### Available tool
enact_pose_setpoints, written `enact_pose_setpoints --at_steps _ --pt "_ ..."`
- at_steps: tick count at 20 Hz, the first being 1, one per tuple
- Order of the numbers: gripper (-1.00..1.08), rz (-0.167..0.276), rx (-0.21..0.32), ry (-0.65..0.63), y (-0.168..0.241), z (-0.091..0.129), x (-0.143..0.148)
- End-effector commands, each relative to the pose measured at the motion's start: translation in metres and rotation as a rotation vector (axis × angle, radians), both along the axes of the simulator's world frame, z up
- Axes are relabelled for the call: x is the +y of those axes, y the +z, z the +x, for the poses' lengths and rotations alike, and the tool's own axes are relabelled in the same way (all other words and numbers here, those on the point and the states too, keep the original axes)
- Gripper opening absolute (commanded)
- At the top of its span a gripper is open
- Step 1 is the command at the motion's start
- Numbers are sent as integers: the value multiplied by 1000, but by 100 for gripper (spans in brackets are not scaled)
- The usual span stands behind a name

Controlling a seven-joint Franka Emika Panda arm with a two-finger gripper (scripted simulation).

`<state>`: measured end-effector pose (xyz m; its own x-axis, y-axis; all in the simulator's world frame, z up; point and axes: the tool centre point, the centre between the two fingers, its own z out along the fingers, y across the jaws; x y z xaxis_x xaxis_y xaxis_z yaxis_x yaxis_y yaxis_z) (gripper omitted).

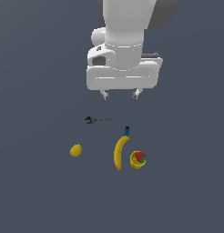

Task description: Pick up a designated object from a clutter of objects.

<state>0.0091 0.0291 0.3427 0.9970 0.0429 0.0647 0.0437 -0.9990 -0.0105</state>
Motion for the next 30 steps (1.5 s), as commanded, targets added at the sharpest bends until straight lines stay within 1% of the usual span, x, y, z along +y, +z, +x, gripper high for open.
enact_pose_setpoints --at_steps 1,10,18,24,30 --pt "100 0 0 0 0 0 0" --pt "100 10 -2 3 -3 5 13" --pt "100 10 -2 5 -4 6 12" --pt "100 8 1 27 -15 13 3" --pt "100 5 6 71 -39 26 -18"
